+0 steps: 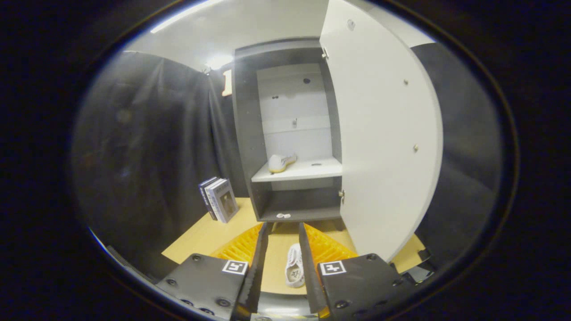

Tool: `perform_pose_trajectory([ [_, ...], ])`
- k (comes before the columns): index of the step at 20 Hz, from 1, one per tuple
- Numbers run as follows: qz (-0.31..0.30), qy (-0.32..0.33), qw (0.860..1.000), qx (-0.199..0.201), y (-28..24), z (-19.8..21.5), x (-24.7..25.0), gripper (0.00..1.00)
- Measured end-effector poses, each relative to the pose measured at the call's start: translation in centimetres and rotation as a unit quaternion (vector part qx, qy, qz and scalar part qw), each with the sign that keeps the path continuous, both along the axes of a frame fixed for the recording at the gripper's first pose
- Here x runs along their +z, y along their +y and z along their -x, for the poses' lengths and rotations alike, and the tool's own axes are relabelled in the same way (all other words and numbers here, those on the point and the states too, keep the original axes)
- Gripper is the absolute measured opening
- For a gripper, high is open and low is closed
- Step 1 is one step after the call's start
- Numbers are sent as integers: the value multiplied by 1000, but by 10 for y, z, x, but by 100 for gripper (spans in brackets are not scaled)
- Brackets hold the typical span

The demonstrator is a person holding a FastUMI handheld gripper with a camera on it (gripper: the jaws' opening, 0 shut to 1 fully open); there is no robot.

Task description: Open the shoe cabinet door, grab the shoes and put them into the shoe cabinet, then close the shoe cabinet door.

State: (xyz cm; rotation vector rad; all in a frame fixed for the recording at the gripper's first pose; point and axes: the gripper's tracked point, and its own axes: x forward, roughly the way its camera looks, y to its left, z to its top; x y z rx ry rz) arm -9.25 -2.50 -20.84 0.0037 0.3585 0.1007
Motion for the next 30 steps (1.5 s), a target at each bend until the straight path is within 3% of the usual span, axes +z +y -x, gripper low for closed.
perform_pose_trajectory([
  [5, 8, 63, 998, -20, 25, -8, -111, 43],
  [11, -9, 147, 988, -53, 11, -38, -257, 41],
  [14, -3, 174, 983, -57, 3, -46, -308, 39],
  [25, 18, 179, 981, -67, -1, -94, -352, 39],
  [29, 36, 206, 976, -63, 0, -93, -358, 10],
  [30, 37, 216, 974, -61, 0, -92, -357, 9],
])
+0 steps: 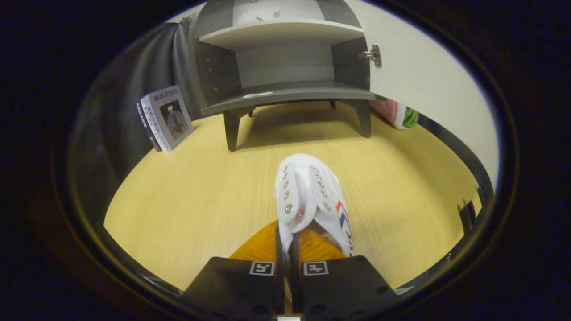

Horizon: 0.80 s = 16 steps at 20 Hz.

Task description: Open the shoe cabinet door, grab the shoes and put them into the shoe cabinet, then close the shoe cabinet door.

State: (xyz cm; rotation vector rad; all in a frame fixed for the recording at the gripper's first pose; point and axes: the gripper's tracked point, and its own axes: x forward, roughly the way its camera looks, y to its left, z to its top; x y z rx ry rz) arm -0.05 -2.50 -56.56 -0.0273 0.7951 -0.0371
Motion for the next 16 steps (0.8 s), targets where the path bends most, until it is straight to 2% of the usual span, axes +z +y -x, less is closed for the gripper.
perform_pose_trajectory([
  [2, 4, 8, 1000, 5, 0, 1, 2, 3],
  [9, 16, -25, 999, 23, 7, -15, 22, 2],
  [16, 31, -48, 998, 15, 3, -17, 94, 2],
])
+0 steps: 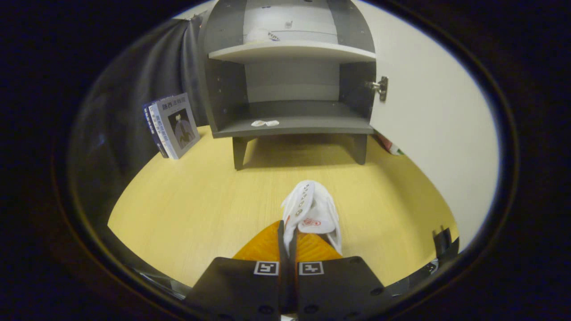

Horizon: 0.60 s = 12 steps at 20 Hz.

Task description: Open the shoe cabinet door, grab the shoes and put them into the shoe cabinet, then close the shoe cabinet door.

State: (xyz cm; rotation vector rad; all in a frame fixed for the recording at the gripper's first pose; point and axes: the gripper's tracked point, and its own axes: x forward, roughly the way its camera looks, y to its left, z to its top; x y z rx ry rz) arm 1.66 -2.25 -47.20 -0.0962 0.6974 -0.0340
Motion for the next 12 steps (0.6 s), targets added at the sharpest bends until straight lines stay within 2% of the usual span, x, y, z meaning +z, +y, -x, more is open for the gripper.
perform_pose_trajectory([
  [8, 42, -93, 995, -13, 11, -40, 155, 2],
  [12, 60, -149, 987, 9, 21, -82, 229, 2],
])
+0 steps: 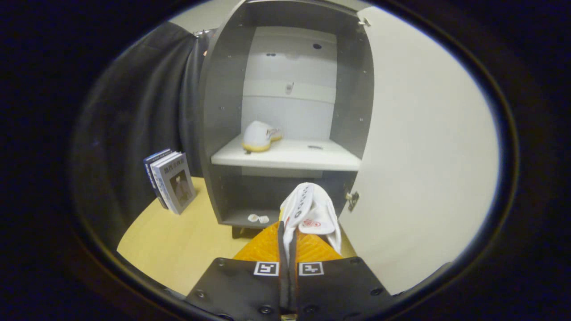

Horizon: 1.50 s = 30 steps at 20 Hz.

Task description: Open the shoe cabinet door, grab the shoes and put them into the shoe cabinet, then close the shoe cabinet door.

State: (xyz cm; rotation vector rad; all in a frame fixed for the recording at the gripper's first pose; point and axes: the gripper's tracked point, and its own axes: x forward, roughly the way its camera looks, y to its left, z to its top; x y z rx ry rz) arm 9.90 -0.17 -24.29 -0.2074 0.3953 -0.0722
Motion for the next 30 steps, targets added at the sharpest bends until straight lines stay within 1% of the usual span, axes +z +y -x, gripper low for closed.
perform_pose_trajectory([
  [2, 0, -27, 1000, 14, 2, -25, 33, 2],
  [4, 0, -38, 999, 28, 0, -53, 54, 2],
  [9, 10, -44, 998, 50, -22, -146, 75, 2],
  [13, 19, -24, 998, 56, -38, -222, 58, 2],
  [17, 26, 2, 998, 54, -48, -276, 34, 2],
  [19, 17, 11, 998, 60, -45, -291, 27, 2],
  [21, 20, 23, 997, 66, -42, -300, 19, 2],
  [23, 25, 31, 997, 71, -40, -300, 15, 2],
  [25, 17, 43, 996, 72, -37, -299, 9, 2],
  [29, -1, 64, 996, 59, -40, -299, 3, 3],
  [30, -4, 70, 996, 55, -42, -298, 2, 9],
])
